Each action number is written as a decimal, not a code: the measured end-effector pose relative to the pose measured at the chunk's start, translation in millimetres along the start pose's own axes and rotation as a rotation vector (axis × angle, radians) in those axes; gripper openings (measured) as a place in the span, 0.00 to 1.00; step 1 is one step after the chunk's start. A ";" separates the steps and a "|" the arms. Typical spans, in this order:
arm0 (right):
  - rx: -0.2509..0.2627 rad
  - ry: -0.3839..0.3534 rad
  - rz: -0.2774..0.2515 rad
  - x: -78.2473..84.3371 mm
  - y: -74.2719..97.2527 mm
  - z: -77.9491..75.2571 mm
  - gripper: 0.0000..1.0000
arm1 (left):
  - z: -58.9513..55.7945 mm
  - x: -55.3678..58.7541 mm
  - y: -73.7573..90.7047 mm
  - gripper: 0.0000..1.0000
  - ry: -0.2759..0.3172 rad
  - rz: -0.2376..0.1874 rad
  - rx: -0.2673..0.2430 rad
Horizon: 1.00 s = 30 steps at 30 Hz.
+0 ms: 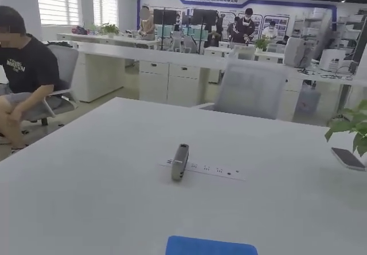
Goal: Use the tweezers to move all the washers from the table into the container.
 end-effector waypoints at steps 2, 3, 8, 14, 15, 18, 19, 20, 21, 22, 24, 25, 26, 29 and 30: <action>-0.001 0.027 0.025 0.3 -0.2 2.2 0.04 | -2.6 -1.5 -3.4 0.06 -0.048 0.038 0.033; -0.003 0.036 0.030 0.3 -0.1 3.3 0.04 | -3.7 -1.6 -5.0 0.04 -0.051 0.055 0.047; -0.012 0.090 0.072 -0.3 -0.9 8.2 0.04 | -7.8 -3.9 -13.9 0.05 -0.065 0.091 0.074; -0.007 0.130 0.121 2.4 -2.4 9.5 0.04 | -8.6 -2.1 -17.5 0.00 -0.108 0.149 0.106; -0.001 0.129 0.126 3.5 -1.9 8.8 0.04 | -8.0 -1.7 -17.5 0.00 -0.119 0.165 0.109; 0.032 0.117 0.143 8.7 -0.6 6.1 0.04 | -3.6 0.5 -16.6 0.00 -0.187 0.233 0.096; 0.040 0.114 0.145 10.3 -0.4 5.1 0.05 | -1.5 1.3 -17.1 0.00 -0.213 0.252 0.088; 0.047 0.108 0.147 12.4 -0.4 4.0 0.05 | -0.9 1.9 -18.0 0.00 -0.216 0.257 0.092; 0.054 0.105 0.149 14.1 -0.6 2.8 0.05 | 1.3 3.3 -19.6 0.00 -0.215 0.269 0.096; 0.061 0.104 0.157 16.5 -1.3 1.4 0.05 | 3.4 4.7 -20.4 0.00 -0.221 0.283 0.096; 0.078 0.112 0.183 21.1 -2.9 -1.6 0.05 | 9.0 10.2 -23.1 0.00 -0.244 0.331 0.094; 0.083 0.118 0.195 23.1 -3.9 -2.9 0.06 | 10.9 12.4 -24.4 0.00 -0.249 0.349 0.094; 0.082 0.112 0.206 24.9 -5.2 -4.3 0.06 | 13.4 15.0 -27.0 0.00 -0.246 0.355 0.096; 0.087 0.101 0.224 30.2 -8.7 -7.9 0.06 | 19.7 22.6 -30.7 0.00 -0.241 0.382 0.098; 0.089 0.099 0.228 31.8 -9.8 -8.7 0.06 | 22.0 25.7 -31.3 0.00 -0.238 0.401 0.098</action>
Point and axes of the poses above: the centre of the closed fingertips' face, and the gripper's own axes: y roughly backward along the fingers, z roughly to its left, x roughly out of its underside, the point moved 8 cm from there along y, roughly backward along the fingers, and after that the axes turned 4 degrees about y, right-handed, at the moved point
